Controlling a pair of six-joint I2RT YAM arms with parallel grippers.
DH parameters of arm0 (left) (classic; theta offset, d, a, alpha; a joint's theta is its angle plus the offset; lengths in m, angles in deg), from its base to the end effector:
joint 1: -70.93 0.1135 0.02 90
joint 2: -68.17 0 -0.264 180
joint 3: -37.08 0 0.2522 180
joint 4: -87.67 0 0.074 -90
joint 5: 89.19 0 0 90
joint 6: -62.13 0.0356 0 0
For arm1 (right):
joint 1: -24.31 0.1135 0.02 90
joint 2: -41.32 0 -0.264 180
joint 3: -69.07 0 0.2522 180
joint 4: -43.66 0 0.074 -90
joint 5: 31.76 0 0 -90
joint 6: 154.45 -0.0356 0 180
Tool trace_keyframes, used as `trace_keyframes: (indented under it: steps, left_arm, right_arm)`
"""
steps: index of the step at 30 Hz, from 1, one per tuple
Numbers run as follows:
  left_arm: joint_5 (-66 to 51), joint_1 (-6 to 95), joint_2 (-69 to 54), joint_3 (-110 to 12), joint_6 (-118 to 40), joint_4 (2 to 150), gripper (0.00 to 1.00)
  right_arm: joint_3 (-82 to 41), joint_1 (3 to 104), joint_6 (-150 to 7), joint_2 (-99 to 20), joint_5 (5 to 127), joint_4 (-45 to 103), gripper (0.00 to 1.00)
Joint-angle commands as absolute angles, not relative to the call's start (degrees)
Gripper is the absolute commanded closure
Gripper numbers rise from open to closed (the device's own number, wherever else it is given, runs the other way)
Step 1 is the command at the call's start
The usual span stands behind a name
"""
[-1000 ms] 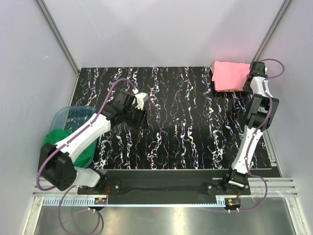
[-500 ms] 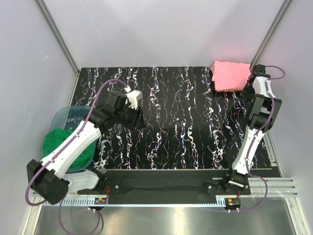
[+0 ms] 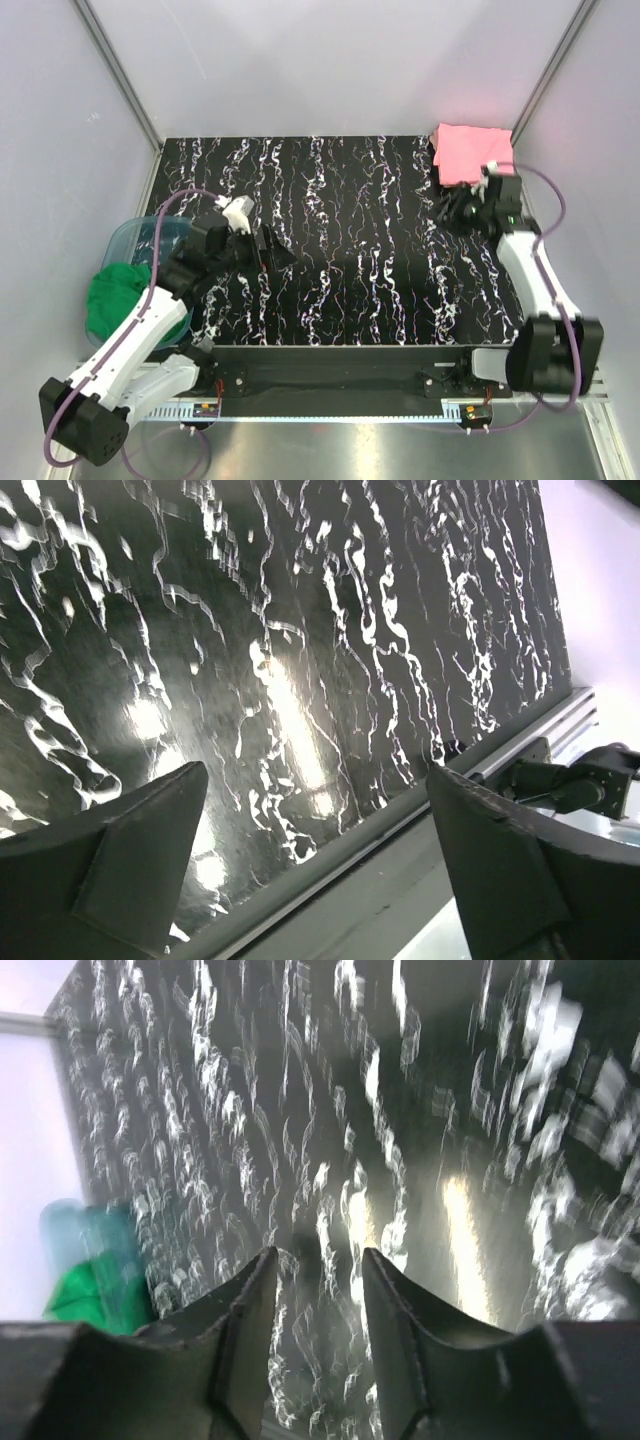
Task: Fold and stack the t-shirts
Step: Reset both grippers
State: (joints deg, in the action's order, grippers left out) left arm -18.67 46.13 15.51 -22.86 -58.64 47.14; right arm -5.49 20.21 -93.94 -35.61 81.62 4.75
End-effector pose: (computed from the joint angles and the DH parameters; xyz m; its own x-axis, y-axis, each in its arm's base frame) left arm 0.1766 -0.0947 0.2964 -0.7595 -0.1804 -0.6250 0.3027 0.7525 -0.5849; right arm 0.2927 -0.0068 0.2899 -0.6869 0.5023 -0.5253 0.1222 0.7923 0.5978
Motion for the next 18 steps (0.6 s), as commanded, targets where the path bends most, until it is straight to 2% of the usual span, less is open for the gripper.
trace_keyframes:
  steps: [1,2,4,5,6,8,9,18]
  left_arm:
    - [-21.42,46.93,19.91,-17.22,-66.61,55.62,0.01]
    - [-21.42,47.55,21.05,-15.81,-67.59,57.1,0.01]
    - [-21.77,48.6,24.22,-12.03,-69.43,58.26,0.01]
    - [-21.69,50.0,25.36,-11.15,-70.05,58.87,0.01]
    - [-22.03,50.97,26.24,-8.88,-70.67,59.49,0.01]
    - [-24.49,53.51,28.44,-6.93,-72.87,61.24,0.01]
    - [-25.02,53.96,29.05,-5.61,-74.53,61.34,0.01]
    - [-26.96,54.5,39.95,1.6,-79.37,60.28,0.01]
  right_arm:
    - [9.22,19.03,-104.34,-25.59,91.37,16.35,0.52]
    - [14.21,19.03,-105.22,-23.48,91.99,16.8,0.46]
    - [20.29,19.12,-107.33,-18.55,95.15,18.73,0.39]
    - [21.89,19.12,-107.6,-17.23,95.33,18.48,0.31]
    - [23.3,19.21,-107.95,-15.04,95.16,17.52,0.17]
    - [25.94,19.21,-107.86,-13.53,93.58,15.32,0.03]
    - [26.65,19.21,-108.21,-12.57,92.36,13.57,0.0]
    - [29.47,19.21,-106.46,-7.92,94.71,8.45,0.0]
